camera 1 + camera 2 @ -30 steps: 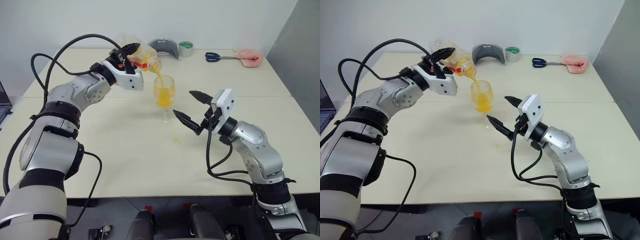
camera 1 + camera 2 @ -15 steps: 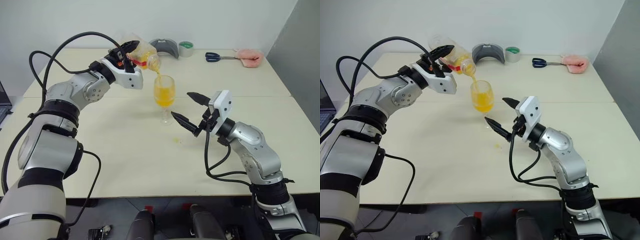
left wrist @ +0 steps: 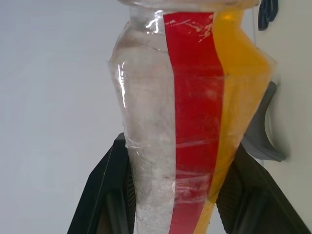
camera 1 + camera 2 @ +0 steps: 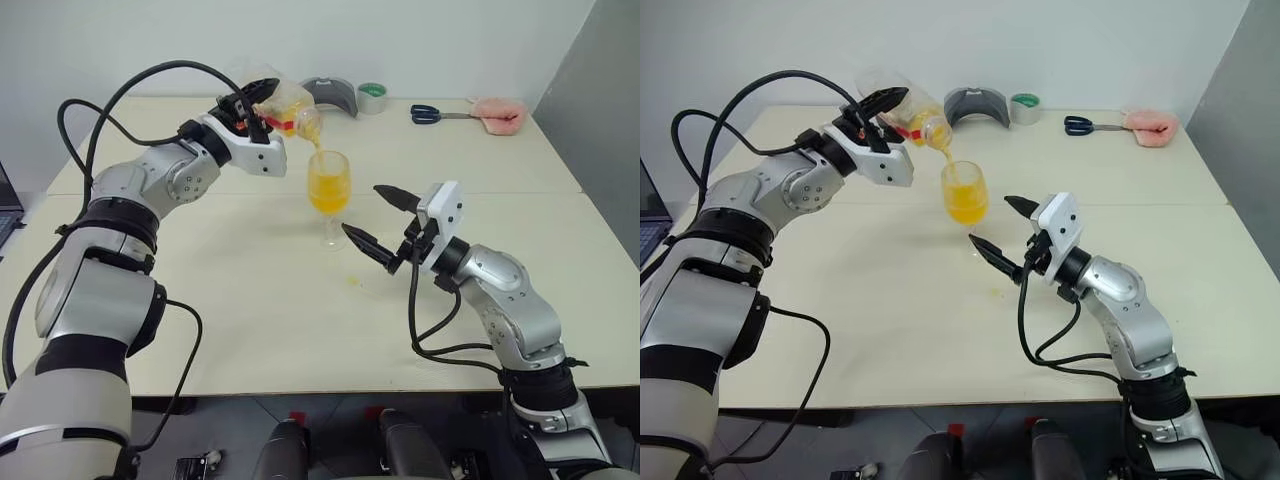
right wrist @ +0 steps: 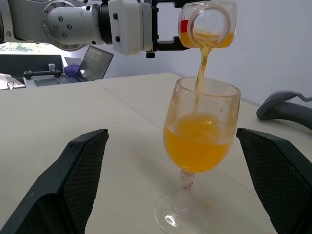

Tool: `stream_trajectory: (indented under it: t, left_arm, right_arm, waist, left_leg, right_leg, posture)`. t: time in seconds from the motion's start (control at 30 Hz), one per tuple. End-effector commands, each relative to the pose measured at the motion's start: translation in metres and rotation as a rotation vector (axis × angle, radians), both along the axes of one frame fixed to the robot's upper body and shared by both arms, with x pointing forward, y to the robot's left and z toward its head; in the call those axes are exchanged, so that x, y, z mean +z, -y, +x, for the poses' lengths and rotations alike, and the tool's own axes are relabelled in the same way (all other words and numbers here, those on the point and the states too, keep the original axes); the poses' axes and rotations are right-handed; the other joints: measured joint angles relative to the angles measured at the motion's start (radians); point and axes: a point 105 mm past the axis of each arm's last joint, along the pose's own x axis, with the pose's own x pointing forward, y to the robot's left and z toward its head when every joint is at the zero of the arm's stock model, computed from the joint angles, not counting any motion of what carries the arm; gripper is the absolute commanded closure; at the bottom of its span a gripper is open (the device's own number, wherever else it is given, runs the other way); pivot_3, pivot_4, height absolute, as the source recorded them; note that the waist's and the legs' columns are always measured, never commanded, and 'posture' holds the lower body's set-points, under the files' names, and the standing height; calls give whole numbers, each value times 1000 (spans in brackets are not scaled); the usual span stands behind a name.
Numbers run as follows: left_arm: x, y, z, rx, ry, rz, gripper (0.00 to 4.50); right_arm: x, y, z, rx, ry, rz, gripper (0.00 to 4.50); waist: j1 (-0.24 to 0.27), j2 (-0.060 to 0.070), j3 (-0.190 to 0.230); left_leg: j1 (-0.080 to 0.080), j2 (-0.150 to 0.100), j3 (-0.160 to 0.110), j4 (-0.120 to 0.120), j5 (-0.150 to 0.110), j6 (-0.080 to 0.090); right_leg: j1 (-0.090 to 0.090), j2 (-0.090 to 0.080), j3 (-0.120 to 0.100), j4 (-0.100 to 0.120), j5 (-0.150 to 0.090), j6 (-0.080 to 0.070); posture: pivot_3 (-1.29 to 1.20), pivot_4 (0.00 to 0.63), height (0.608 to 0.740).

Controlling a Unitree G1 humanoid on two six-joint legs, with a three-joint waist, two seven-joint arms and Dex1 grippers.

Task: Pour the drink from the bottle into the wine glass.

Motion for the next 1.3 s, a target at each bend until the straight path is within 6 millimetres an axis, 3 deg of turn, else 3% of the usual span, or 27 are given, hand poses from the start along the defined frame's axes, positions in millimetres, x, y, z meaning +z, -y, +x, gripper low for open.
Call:
stream_trajectory:
  t: [0.03,0.47,0.83,1.0,1.13,1.3]
  left_arm:
    - [20,3,-2,-8,58,-17,2777]
    - [8,9,2,-34,-52,-165,2777]
    - [-3,10,12,-111,-354,-643,2777]
    - [-2,-4,10,-165,-480,-919,2777]
    - [-21,-28,-1,-171,-599,-1137,2777]
    - [-48,-63,-21,-87,-661,-1324,2778]
  right_arm:
    - [11,-4,-8,18,50,14,0]
    - [12,-9,-12,29,47,40,0]
    - [15,-15,-16,46,57,64,0]
    - [18,-16,-16,56,63,62,0]
    - [19,-19,-23,108,81,14,0]
    - [-4,-29,-38,237,-27,-176,0]
  waist:
    - [0,0,0]
    - [-1,0,0]
    - [-2,0,0]
    - [-5,0,0]
    - [-11,0,0]
    - [-17,0,0]
  left_leg:
    - [0,0,0,0,0,0]
    - [0,0,0,0,0,0]
    - [0,0,0,1,0,-1]
    - [0,1,0,1,1,-1]
    - [1,1,0,1,1,-2]
    - [1,1,-1,1,1,-3]
  right_leg:
    - [0,0,0,0,0,0]
    - [0,0,0,0,0,0]
    - [0,0,0,1,0,0]
    - [0,0,1,1,0,0]
    - [0,0,1,2,0,0]
    - [0,0,1,2,0,0]
  posture:
    - [0,150,740]
    - [0,150,740]
    - [0,150,740]
    - [0,150,740]
    - [0,150,740]
    - [0,150,740]
